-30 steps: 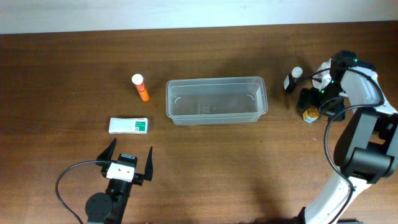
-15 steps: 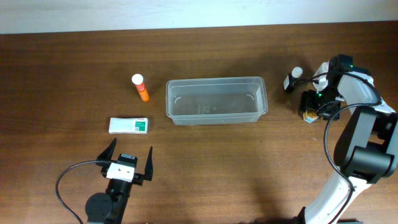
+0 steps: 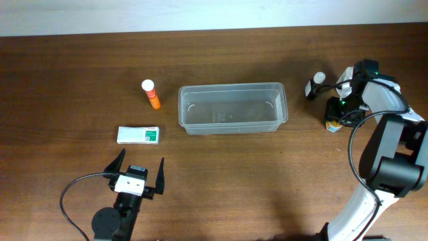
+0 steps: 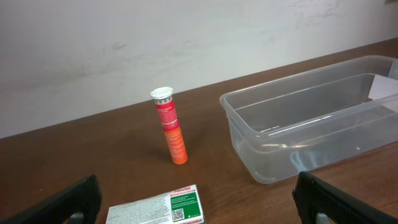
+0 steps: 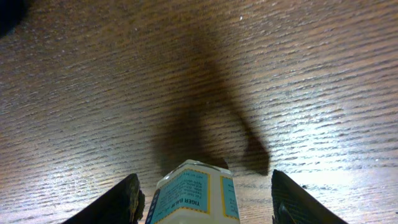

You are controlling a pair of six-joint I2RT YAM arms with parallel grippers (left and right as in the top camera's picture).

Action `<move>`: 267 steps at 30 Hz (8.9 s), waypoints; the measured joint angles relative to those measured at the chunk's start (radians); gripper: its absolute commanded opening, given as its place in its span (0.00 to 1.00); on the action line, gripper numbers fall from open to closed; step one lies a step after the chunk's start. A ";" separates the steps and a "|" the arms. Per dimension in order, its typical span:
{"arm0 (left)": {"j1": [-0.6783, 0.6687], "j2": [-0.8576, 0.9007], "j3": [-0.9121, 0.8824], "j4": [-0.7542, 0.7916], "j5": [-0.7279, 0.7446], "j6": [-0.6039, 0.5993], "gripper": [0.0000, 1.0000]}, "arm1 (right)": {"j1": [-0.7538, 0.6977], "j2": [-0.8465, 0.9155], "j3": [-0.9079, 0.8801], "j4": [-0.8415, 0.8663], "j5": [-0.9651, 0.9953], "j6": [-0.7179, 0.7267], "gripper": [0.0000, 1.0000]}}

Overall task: Pack container
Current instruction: 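Close the right gripper on the gold-lidded jar and lift it, then carry the jar into the clear container and release it, then move the right gripper to the dark brown bottle and grasp it, then lift the brown bottle and lower it into the container's right end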

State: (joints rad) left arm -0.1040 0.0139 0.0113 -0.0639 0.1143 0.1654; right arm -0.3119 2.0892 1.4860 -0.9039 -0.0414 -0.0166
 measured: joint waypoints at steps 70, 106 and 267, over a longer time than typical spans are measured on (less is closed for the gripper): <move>0.000 0.000 0.000 0.000 0.000 0.000 0.99 | 0.536 -0.052 0.544 -0.434 -0.195 0.157 0.36; 0.000 0.000 0.000 0.000 0.000 0.000 1.00 | 0.701 0.223 0.511 -0.280 -0.052 0.279 0.36; 0.000 0.000 0.000 0.000 0.000 0.000 0.99 | 0.456 -0.201 0.794 -0.789 -0.135 0.077 0.26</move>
State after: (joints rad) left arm -0.1040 0.0139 0.0113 -0.0639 0.1146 0.1654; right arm 0.1444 1.8885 2.2803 -1.6928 -0.1764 0.0608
